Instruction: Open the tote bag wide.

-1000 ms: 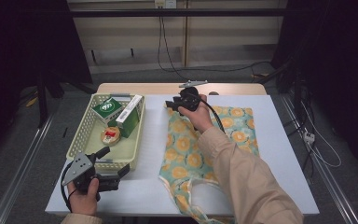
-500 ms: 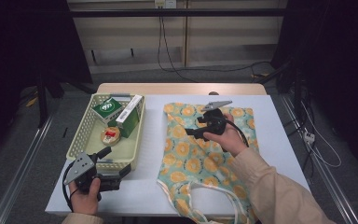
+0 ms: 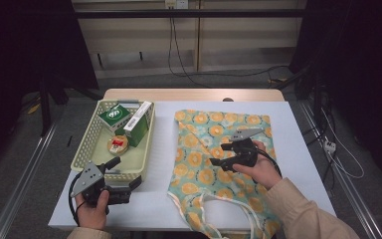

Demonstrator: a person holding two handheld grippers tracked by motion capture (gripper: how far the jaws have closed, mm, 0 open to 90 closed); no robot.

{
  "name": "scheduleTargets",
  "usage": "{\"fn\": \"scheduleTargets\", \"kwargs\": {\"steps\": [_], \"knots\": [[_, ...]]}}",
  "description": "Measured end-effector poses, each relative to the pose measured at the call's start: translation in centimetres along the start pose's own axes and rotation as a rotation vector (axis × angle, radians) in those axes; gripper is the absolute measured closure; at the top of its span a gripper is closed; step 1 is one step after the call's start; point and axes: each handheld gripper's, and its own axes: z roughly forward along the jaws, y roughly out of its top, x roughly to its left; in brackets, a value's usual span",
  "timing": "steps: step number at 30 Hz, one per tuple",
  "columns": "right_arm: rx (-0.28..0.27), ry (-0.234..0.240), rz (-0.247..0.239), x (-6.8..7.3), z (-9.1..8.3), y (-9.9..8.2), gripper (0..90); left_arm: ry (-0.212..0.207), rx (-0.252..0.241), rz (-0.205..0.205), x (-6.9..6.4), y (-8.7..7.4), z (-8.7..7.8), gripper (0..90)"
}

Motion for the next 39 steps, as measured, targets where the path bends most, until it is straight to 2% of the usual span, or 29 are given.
{"fn": "scheduleTargets", "kwargs": {"steps": [4, 7, 10, 13, 14, 16, 19, 21, 25, 29, 33, 36, 38, 39], "knots": [[-0.009, 0.07, -0.033, 2.0, -0.7, -1.2, 38.9, -0.001, 0.004, 0.0, -0.2, 0.1, 0.2, 3.1], [0.005, 0.127, -0.061, 3.5, -0.2, -2.2, 44.7, -0.002, 0.01, 0.0, -0.3, 0.1, 0.3, 3.1], [0.037, 0.179, -0.095, 4.7, 0.5, -3.2, 43.4, -0.003, 0.012, 0.002, -0.4, 0.1, 0.2, 3.1], [0.056, 0.223, -0.104, 5.8, 1.2, -4.3, 37.7, -0.005, 0.012, -0.001, -0.4, 0.1, 0.2, 3.1], [0.072, 0.222, -0.114, 6.2, 1.4, -4.7, 36.3, -0.004, 0.014, 0.0, -0.4, 0.1, 0.3, 3.1], [0.102, 0.201, -0.165, 6.5, 1.8, -5.1, 34.5, -0.006, 0.017, -0.001, -0.5, 0.1, 0.4, 3.1], [0.088, 0.194, -0.188, 6.6, 1.9, -5.3, 37.2, -0.005, 0.021, 0.008, -0.6, 0.2, 0.4, 3.1], [0.084, 0.165, -0.224, 6.9, 1.9, -5.3, 41.6, -0.005, 0.022, 0.01, -0.6, 0.2, 0.4, 3.1], [0.091, 0.139, -0.229, 7.2, 2.1, -5.1, 47.6, -0.002, 0.015, 0.013, -0.6, 0.3, 0.0, 3.1], [0.092, 0.15, -0.23, 7.2, 2.2, -4.9, 59.7, 0.007, 0.01, 0.009, -0.6, 0.3, -0.2, 3.1], [0.082, 0.143, -0.206, 7.0, 2.4, -4.8, 79.1, 0.008, 0.014, 0.01, -0.6, 0.3, -0.2, 3.1], [0.083, 0.132, -0.206, 6.9, 2.6, -4.5, 89.4, 0.006, 0.016, 0.015, -0.7, 0.3, -0.2, 3.1], [0.074, 0.126, -0.202, 7.0, 2.9, -4.1, 90.0, 0.009, 0.017, 0.015, -0.7, 0.2, -0.2, 3.1], [0.075, 0.137, -0.185, 6.9, 3.2, -3.8, 90.0, 0.011, 0.017, 0.013, -0.7, 0.2, -0.3, 3.1]]}}
